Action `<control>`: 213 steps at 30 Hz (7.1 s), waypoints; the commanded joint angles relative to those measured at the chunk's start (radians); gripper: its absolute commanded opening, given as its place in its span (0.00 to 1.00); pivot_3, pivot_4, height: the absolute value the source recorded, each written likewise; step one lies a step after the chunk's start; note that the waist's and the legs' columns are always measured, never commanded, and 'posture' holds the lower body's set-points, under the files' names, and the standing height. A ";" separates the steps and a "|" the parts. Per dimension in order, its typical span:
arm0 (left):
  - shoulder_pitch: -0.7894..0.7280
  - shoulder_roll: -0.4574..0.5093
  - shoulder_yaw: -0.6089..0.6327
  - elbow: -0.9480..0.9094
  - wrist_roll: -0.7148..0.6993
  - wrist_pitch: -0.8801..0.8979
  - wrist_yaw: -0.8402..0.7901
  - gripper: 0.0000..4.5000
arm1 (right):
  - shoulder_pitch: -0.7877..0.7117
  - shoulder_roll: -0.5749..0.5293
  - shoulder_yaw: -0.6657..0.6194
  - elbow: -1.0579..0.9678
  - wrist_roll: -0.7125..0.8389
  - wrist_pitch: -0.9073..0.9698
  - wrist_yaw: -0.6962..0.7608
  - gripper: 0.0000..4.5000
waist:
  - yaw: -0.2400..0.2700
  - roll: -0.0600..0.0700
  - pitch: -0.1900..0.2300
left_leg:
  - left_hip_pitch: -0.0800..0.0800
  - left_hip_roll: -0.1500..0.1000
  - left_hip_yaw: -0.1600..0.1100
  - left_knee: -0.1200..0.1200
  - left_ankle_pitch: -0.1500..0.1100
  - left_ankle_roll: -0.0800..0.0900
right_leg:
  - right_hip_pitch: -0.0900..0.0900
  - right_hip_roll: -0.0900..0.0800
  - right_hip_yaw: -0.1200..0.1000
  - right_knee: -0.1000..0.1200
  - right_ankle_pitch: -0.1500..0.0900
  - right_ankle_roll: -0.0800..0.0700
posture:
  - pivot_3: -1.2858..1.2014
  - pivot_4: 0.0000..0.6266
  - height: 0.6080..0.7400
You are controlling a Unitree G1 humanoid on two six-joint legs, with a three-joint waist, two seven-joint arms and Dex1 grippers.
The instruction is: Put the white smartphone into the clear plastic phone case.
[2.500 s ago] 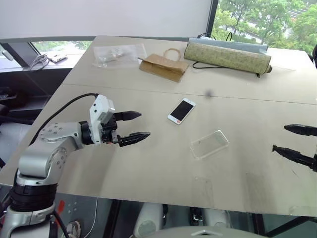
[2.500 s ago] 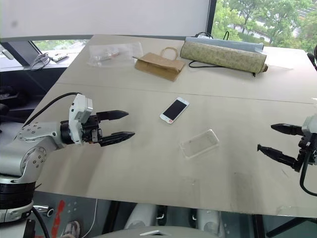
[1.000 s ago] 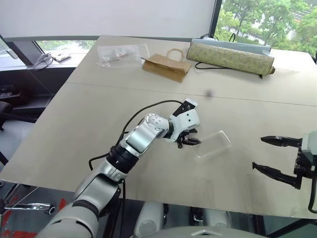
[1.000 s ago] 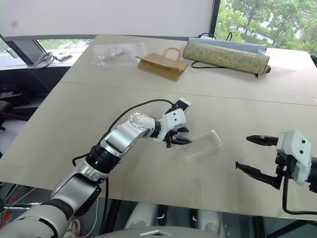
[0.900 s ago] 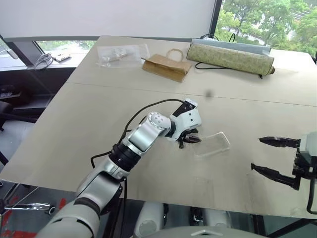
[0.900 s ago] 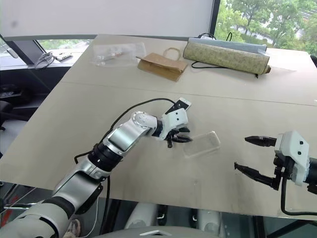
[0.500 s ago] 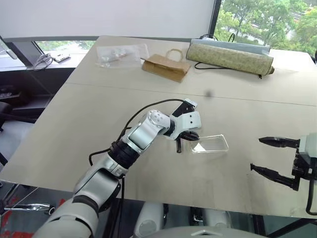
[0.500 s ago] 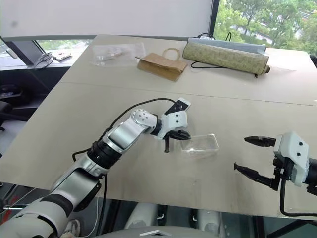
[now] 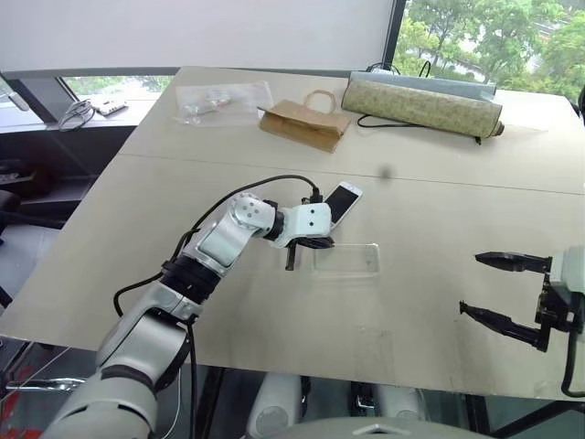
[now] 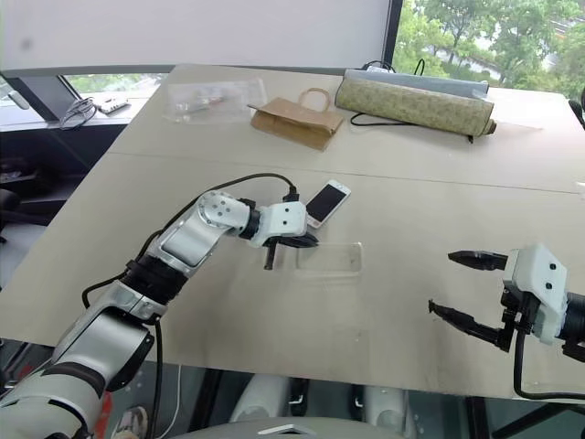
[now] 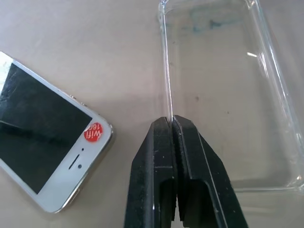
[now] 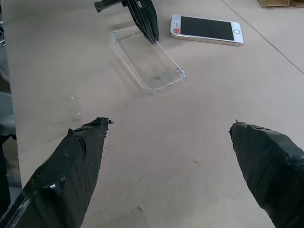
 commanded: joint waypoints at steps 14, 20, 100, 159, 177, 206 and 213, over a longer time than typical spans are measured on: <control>0.034 -0.013 0.081 -0.022 -0.005 0.004 -0.017 0.33 | -0.144 -0.017 0.080 0.031 0.040 0.040 -0.034 1.00 | -0.004 0.000 0.000 | 0.000 0.000 0.000 0.001 0.000 0.000 | 0.000 0.000 0.000 0.000 0.000 0.000 | 0.52 0.24 1.00; 0.094 0.004 0.192 -0.175 -0.111 0.163 -0.015 0.90 | -0.249 -0.012 0.141 0.049 0.050 0.059 -0.061 1.00 | -0.012 0.000 0.000 | 0.000 0.000 0.000 0.001 0.000 0.000 | 0.000 0.000 0.000 0.001 0.000 0.000 | 0.52 0.24 1.00; -0.125 -0.258 0.165 -0.103 -0.096 0.972 0.596 0.99 | -0.715 0.074 0.566 0.166 -0.170 0.139 -0.192 1.00 | -0.013 -0.001 0.000 | -0.003 -0.001 0.000 0.008 -0.002 0.003 | 0.000 -0.002 0.000 0.002 0.003 -0.002 | 0.52 0.24 1.00; 0.072 0.029 0.034 -0.478 0.014 0.195 0.081 0.62 | -0.916 0.058 0.918 0.248 -0.512 0.030 0.002 1.00 | -0.012 -0.001 -0.002 | -0.004 -0.001 0.002 0.007 -0.003 0.005 | -0.002 -0.001 0.002 0.001 0.003 -0.002 | 0.52 0.24 1.00; 0.059 0.002 0.124 -0.515 -0.112 0.323 0.046 1.00 | -0.939 0.077 0.893 0.246 -0.507 0.089 0.008 0.68 | -0.012 -0.001 -0.002 | -0.004 -0.001 0.001 0.007 -0.003 0.005 | -0.002 -0.001 0.002 0.001 0.003 -0.002 | 0.52 0.24 1.00; 0.673 0.125 0.442 -0.693 -0.302 0.307 0.262 1.00 | -1.057 0.150 1.028 0.495 -0.576 -0.010 0.146 0.68 | -0.011 0.000 -0.001 | -0.002 0.000 0.001 0.005 -0.003 0.004 | -0.002 -0.003 0.001 0.001 0.003 -0.003 | 0.52 0.24 1.00; 0.708 0.115 0.457 -0.643 -0.307 0.265 0.267 1.00 | -1.083 0.168 1.065 0.532 -0.634 -0.006 0.164 0.68 | -0.013 0.000 -0.001 | -0.002 0.000 0.001 0.005 -0.003 0.005 | -0.002 -0.004 0.001 0.001 0.003 -0.003 | 0.52 0.24 1.00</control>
